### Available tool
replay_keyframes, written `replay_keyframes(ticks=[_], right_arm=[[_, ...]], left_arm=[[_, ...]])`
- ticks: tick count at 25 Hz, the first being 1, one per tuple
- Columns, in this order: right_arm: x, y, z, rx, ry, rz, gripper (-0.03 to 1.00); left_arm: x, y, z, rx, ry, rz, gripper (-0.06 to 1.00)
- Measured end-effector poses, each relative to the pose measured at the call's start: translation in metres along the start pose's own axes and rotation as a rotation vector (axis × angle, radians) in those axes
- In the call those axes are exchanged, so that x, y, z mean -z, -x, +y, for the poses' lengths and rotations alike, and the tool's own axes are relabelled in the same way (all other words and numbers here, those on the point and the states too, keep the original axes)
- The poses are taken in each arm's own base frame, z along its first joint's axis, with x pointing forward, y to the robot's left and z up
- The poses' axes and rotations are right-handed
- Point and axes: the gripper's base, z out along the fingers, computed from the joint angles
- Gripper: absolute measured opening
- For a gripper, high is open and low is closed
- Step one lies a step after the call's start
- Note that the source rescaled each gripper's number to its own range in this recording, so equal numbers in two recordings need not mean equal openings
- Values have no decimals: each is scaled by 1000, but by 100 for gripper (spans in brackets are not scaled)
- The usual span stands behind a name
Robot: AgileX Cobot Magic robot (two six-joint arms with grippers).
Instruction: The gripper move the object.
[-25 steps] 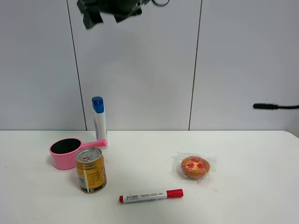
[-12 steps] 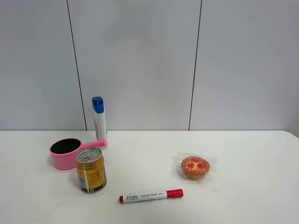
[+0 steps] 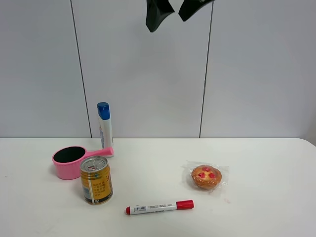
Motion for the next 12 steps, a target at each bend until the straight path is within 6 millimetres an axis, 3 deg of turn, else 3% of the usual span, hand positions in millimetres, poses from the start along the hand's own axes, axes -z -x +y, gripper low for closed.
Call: replay_keyframes(ticks=[3,7,9,12], right_arm=[[6,-26,9,-9,17,-60,76],[33,-62,17,-43,41,-64,76],[53,-75,15,-90,48,-81,77],[78,-100,6,-155,17,-96,86]], left_arm=[[0,0,0,0,0,0,100],[0,0,0,0,0,0,100],[0,0,0,0,0,0,100],[0,0,0,0,0,0,100]])
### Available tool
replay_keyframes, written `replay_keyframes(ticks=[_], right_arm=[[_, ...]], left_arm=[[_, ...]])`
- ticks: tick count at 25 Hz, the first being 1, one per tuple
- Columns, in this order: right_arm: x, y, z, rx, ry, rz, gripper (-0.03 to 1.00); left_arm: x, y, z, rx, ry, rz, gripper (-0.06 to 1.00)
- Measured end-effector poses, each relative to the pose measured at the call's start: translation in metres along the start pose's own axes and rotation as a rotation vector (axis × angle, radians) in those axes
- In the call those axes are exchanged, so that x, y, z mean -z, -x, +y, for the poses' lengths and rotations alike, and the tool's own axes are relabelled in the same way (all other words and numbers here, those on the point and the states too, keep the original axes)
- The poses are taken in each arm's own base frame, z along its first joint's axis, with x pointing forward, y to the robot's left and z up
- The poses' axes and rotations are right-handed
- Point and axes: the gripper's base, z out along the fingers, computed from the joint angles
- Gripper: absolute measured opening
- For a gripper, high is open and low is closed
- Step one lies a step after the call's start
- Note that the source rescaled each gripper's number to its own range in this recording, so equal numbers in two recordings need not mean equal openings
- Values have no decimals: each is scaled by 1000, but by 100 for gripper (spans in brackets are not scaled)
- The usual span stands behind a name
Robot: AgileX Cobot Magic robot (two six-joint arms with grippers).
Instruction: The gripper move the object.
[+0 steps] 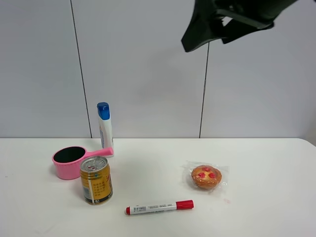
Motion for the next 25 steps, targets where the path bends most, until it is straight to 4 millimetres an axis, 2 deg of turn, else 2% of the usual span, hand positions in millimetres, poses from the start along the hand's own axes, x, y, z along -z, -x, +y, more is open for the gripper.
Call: replay_keyframes(ticks=[4,9,13,16,20,25], right_arm=[[33,-29,-21,-57,-91,-5,94],[73,-69,-46,-142,-258,9,95],[106,-97,-53,-205,-387,28,95],[130,-116,-52,-259,-479,55,95],[158,-136,-41,-319,-574,73,95],[177,-158,-21,-376,-606,47,95]], left_arm=[[0,0,0,0,0,0,100],[0,0,0,0,0,0,100],[0,0,0,0,0,0,100],[0,0,0,0,0,0,100],[0,0,0,0,0,0,100],[0,0,0,0,0,0,100]])
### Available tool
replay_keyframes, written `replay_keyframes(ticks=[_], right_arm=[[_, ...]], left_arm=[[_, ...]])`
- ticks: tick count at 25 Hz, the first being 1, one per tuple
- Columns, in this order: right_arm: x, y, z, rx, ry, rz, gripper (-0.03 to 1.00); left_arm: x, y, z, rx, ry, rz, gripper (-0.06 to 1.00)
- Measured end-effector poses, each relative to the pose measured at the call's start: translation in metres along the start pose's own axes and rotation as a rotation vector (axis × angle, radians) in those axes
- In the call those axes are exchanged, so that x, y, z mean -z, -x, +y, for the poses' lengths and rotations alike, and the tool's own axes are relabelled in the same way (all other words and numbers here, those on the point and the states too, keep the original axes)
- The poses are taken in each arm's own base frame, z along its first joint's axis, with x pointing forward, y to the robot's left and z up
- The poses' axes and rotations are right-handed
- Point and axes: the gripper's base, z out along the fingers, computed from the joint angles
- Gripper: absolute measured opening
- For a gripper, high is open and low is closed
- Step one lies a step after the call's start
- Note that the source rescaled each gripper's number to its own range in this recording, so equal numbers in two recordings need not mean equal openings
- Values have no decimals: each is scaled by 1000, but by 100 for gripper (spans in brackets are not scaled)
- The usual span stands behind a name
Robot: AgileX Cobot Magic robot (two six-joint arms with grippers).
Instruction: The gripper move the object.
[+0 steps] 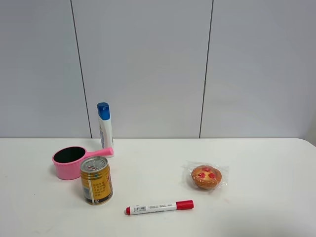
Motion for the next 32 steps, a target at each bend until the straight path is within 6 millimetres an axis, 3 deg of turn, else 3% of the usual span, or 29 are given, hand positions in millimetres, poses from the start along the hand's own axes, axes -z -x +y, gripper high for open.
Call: replay_keyframes(ticks=[8,18,22,32], right_arm=[[13,-40,1,-41,-1,98,95],[32,-51,1,-76,-5,28,95],[33,-60,1,-83,-7,122,95],[28,-65,5,-128,28,134,95]], left_arm=[[0,0,0,0,0,0,100],[0,0,0,0,0,0,100],[0,0,0,0,0,0,100],[0,0,0,0,0,0,100]])
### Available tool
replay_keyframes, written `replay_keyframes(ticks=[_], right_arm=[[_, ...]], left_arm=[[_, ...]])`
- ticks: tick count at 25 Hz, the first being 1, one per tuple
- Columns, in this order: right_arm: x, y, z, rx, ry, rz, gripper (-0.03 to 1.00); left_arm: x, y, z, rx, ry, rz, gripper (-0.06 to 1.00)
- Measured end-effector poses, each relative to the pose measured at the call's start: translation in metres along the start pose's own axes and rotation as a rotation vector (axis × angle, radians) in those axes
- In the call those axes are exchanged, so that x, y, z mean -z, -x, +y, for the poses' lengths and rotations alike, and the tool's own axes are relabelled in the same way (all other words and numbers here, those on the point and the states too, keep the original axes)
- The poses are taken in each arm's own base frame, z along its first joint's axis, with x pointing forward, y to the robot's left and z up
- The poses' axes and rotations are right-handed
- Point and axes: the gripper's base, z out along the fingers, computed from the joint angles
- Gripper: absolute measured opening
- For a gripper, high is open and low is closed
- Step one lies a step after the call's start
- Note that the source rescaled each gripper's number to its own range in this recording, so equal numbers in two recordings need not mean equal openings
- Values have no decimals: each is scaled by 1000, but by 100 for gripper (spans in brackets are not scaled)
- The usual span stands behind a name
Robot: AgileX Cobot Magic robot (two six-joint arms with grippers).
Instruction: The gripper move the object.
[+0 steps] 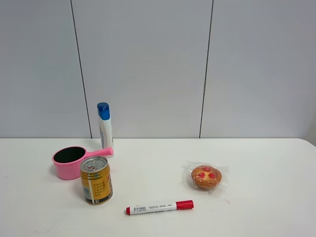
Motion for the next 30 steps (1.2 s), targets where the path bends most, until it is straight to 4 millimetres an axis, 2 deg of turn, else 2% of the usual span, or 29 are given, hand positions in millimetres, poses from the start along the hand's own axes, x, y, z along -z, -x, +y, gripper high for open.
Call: replay_keyframes(ticks=[7,13,30], right_arm=[[0,0,0,0,0,-2,95],[11,-7,0,-7,13,-84,95],[11,-7,0,-7,13,-84,95]], left_arm=[[0,0,0,0,0,0,100],[0,0,0,0,0,0,100],[0,0,0,0,0,0,100]])
